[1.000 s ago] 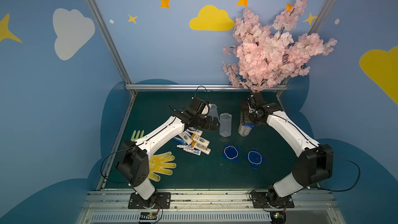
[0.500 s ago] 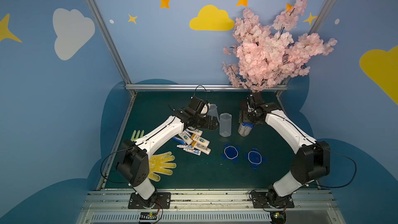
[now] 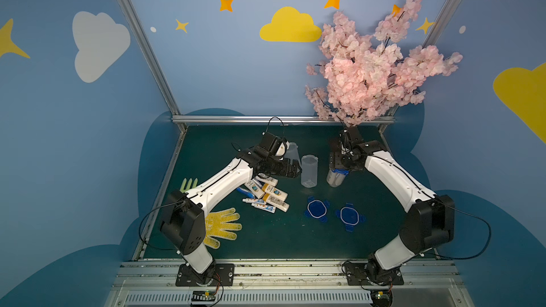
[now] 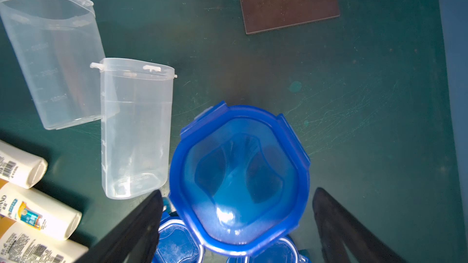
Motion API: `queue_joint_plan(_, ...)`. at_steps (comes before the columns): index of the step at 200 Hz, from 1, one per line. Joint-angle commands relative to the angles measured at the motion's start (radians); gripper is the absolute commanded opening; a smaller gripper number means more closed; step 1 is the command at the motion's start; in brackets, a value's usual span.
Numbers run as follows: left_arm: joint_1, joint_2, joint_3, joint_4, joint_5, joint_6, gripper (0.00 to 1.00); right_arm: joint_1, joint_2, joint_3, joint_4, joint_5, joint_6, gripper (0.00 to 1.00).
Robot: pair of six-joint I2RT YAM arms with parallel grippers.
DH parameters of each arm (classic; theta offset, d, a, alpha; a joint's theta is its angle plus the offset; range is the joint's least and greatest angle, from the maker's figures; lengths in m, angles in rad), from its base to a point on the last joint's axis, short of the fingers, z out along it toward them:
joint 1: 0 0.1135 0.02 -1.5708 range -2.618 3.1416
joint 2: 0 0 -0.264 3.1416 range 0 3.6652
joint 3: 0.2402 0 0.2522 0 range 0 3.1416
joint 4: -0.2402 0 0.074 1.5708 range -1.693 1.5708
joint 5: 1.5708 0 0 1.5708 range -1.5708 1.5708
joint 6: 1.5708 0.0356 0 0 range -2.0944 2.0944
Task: Take out toiletry kits
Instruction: Pick up the container from the center of the board.
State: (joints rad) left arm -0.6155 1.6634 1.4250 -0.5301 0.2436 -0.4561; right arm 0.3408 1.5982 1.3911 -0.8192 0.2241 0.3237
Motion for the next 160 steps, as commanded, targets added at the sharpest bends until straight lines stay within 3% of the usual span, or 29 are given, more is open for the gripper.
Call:
queue_joint_plan(1,0.002,0.012,0.025,-0.001,0.016,0.005,1.0,-0.007,-0.024,0.011,-0.021,0.021,-0.013,0.91)
queue_joint_plan(91,0.002,0.01,0.019,-0.003,0.008,0.008,0.99,-0.023,0.019,-0.063,0.101,-0.119,0.021,0.91)
queue_joint_plan(160,0.002,0.019,0.023,0.001,0.013,0.006,1.0,-0.042,0.032,-0.073,0.098,-0.121,0.02,0.91)
